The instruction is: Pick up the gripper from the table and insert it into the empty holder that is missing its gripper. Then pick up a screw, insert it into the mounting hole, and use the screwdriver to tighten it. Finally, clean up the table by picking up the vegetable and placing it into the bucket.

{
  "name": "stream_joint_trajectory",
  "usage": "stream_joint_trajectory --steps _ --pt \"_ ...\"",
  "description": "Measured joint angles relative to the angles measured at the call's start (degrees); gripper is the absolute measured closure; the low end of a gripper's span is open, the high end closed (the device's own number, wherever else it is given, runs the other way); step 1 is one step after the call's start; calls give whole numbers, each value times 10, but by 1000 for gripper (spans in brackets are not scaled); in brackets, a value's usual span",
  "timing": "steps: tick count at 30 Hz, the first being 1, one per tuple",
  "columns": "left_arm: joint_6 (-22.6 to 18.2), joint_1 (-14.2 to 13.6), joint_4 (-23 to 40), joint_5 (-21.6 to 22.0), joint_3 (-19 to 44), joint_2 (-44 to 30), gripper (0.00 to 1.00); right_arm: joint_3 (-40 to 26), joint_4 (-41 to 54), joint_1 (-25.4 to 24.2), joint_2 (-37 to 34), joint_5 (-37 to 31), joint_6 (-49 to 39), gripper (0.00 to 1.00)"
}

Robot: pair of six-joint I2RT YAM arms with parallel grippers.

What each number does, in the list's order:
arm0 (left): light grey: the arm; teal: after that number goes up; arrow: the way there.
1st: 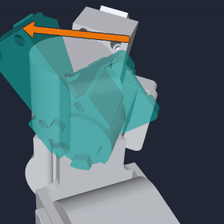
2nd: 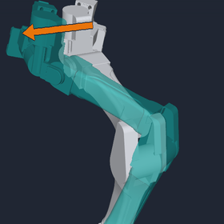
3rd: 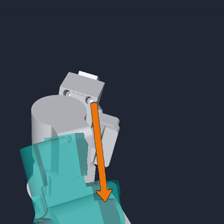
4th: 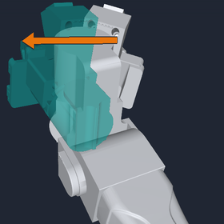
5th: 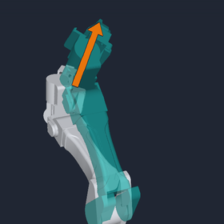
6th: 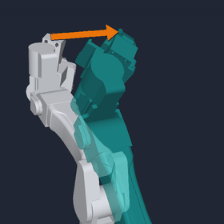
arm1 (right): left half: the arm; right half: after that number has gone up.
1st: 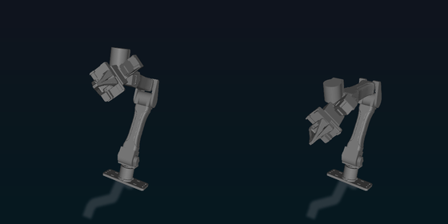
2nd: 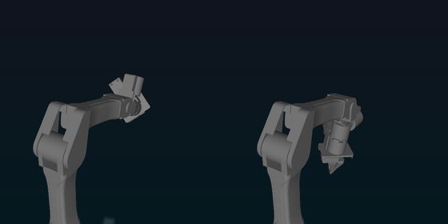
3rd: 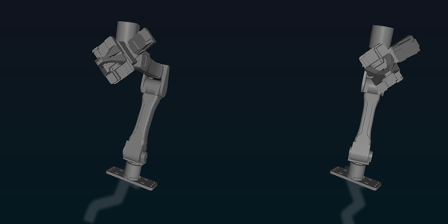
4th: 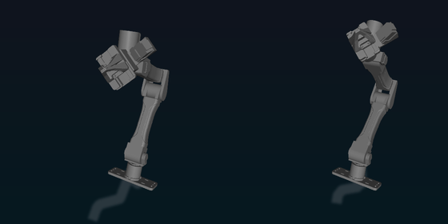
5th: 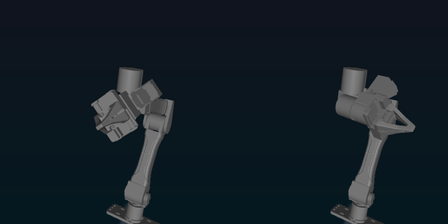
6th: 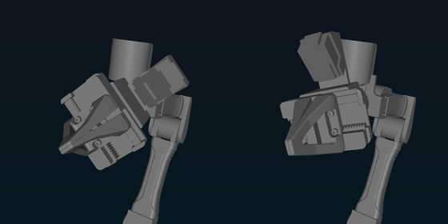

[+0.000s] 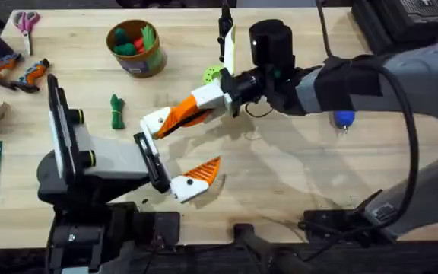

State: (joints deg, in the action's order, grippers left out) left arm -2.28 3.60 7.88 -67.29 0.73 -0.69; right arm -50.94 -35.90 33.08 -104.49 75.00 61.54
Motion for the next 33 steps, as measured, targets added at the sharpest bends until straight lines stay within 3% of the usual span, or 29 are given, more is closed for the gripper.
stream_joint_trajectory --steps 33 --pt "22 11 -5 46 0 0 14 0 -14 35 6 -101 30 993"
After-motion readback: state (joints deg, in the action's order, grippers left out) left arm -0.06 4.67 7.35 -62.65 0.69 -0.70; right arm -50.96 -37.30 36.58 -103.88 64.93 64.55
